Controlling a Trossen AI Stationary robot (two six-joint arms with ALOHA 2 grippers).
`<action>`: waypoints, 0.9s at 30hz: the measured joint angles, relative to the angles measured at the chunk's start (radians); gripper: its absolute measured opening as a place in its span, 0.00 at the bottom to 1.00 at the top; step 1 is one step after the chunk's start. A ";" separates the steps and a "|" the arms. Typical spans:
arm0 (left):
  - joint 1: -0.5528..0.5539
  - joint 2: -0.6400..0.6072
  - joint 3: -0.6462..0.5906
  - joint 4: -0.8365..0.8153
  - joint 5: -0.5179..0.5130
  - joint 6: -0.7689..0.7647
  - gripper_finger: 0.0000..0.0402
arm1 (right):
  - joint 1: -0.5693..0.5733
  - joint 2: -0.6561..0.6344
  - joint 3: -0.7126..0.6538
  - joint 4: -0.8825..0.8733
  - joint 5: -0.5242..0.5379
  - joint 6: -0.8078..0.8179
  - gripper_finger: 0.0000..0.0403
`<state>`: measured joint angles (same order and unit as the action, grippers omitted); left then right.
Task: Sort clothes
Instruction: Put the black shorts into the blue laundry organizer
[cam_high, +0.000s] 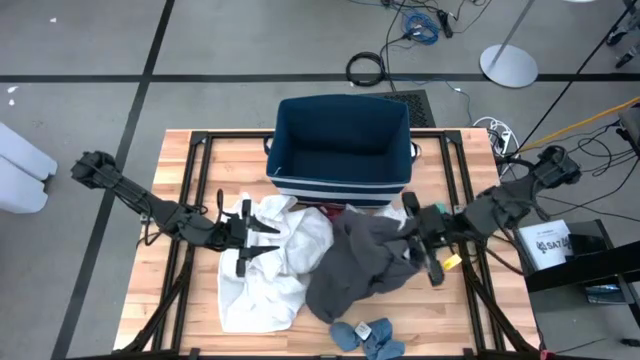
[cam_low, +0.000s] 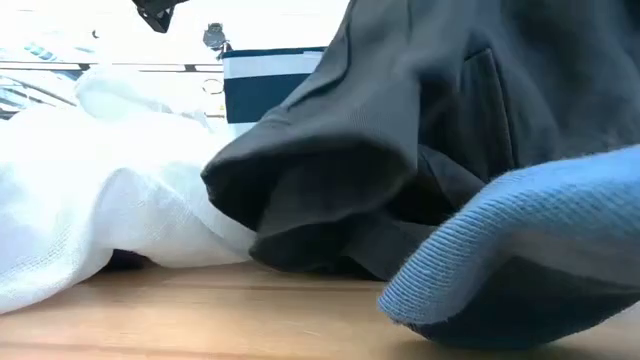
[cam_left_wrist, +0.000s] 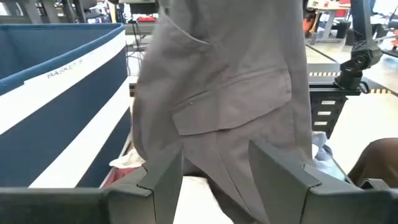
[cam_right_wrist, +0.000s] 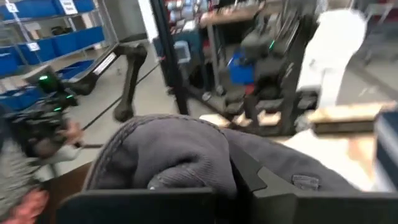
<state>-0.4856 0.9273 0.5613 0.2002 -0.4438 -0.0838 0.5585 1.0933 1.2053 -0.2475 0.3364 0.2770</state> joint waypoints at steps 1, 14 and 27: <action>0.008 0.002 0.000 0.001 0.007 0.006 0.47 | 0.012 -0.009 0.000 -0.024 0.001 0.034 0.00; 0.159 0.299 0.005 0.272 0.322 0.012 0.47 | -0.123 0.281 0.000 -0.296 -0.175 0.305 0.00; 0.180 0.319 0.032 0.273 0.365 0.010 0.47 | -0.136 0.598 0.010 -0.271 -0.213 0.312 0.12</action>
<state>-0.3058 1.2458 0.5938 0.4736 -0.0784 -0.0734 0.4222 1.6911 1.2148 -0.5181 0.1235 0.5892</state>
